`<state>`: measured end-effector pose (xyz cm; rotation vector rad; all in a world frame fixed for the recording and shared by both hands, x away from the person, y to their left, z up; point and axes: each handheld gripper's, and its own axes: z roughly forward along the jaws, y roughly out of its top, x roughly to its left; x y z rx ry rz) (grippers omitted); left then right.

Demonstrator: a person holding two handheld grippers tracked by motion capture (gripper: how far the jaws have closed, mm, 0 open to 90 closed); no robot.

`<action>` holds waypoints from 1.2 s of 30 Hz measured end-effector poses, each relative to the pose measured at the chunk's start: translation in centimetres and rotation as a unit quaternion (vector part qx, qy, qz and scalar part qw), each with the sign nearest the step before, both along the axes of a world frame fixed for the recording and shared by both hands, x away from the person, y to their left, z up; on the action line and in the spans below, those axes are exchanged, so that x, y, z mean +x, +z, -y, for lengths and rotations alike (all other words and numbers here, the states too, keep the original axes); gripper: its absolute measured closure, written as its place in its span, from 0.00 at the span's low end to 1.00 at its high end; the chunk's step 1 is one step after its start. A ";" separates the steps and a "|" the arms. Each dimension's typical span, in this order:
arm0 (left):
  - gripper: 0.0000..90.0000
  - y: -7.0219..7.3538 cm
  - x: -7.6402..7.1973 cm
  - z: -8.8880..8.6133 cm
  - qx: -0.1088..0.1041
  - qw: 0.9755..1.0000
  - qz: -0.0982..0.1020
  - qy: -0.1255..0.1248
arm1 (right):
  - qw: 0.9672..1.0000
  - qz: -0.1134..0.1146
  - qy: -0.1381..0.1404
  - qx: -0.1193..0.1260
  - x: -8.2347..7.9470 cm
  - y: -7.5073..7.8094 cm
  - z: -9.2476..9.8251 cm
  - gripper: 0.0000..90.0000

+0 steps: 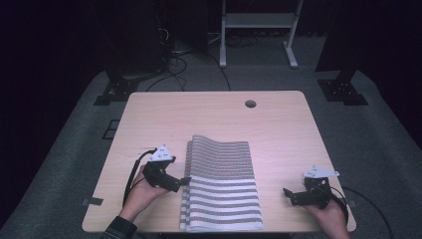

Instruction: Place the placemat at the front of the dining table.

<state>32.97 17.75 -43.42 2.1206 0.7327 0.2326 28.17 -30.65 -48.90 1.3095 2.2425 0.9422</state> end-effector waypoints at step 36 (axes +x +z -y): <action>0.09 -1.6 -0.3 4.0 0.046 0.997 -0.035 -0.043 | 1.000 0.000 0.000 0.000 0.0 0.0 0.0 0.00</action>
